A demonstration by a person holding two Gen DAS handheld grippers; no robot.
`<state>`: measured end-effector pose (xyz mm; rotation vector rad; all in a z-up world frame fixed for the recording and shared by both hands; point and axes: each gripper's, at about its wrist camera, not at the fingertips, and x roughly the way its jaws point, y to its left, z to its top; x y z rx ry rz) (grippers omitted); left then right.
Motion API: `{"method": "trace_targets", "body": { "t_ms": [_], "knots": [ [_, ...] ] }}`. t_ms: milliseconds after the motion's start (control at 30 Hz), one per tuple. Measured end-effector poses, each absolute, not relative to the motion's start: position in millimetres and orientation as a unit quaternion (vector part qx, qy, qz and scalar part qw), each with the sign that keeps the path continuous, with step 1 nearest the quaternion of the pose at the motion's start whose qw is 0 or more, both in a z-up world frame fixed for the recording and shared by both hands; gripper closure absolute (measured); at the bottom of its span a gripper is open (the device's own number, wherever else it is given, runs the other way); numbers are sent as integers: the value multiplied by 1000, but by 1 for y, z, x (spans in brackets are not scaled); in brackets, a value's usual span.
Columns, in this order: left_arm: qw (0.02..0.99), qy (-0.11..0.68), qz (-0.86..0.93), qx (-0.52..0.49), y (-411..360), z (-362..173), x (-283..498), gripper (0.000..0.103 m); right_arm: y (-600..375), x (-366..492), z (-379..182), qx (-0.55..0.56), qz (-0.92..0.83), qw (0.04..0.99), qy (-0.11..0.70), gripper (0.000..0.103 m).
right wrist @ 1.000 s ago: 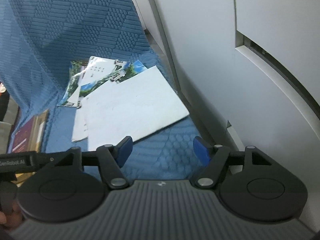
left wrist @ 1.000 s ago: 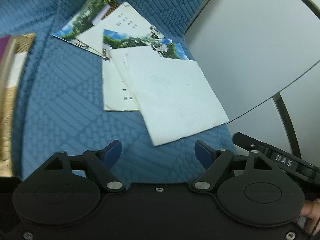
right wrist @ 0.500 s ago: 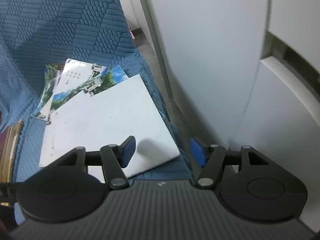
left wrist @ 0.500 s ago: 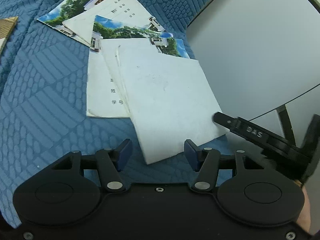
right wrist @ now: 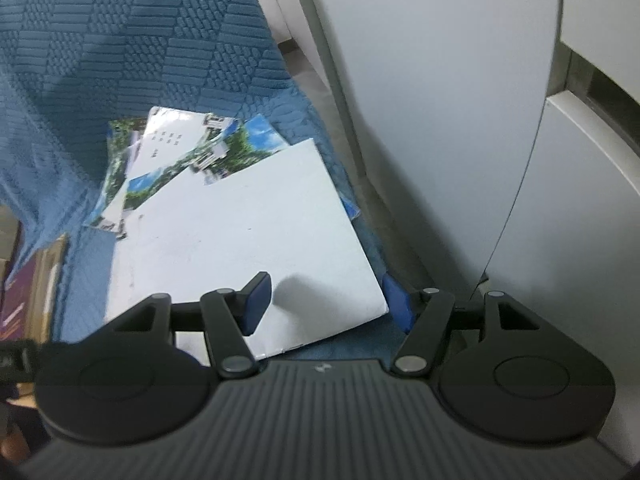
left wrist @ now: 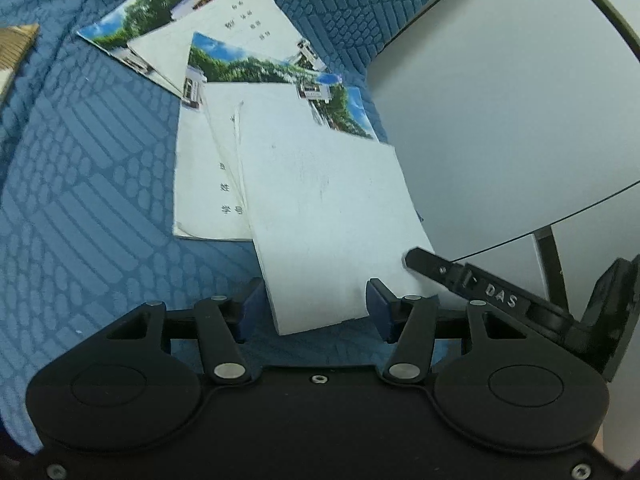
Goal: Organize objects
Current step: 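Move both grippers toward the white-covered booklet lying on the photo booklets, then grasp the white-covered booklet's edge with the left gripper and lift it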
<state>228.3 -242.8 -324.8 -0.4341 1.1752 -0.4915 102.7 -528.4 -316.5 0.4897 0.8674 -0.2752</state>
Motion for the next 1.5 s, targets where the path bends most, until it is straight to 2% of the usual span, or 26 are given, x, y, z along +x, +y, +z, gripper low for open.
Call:
{"method": "trace_targets", "body": {
  "t_ms": [400,800,967,1233,1500],
  "knots": [
    [783,533,-235,-218,-197,-303,199,47,-475,62,-281,219,-128,870,423,38],
    [797,528,-204,-212,-141,-315,180,47,-383,25,-286,217,-112,847,471,38],
    [808,518,-186,-212,-122,-313,181,43,-353,17,-292,226,-93,835,493,38],
    [818,515,-150,-206,-101,-307,175,28,-317,10,-297,240,-50,824,511,38],
    [830,488,-132,-238,-69,-292,151,24,-307,11,-297,256,-8,813,522,39]
  ]
}}
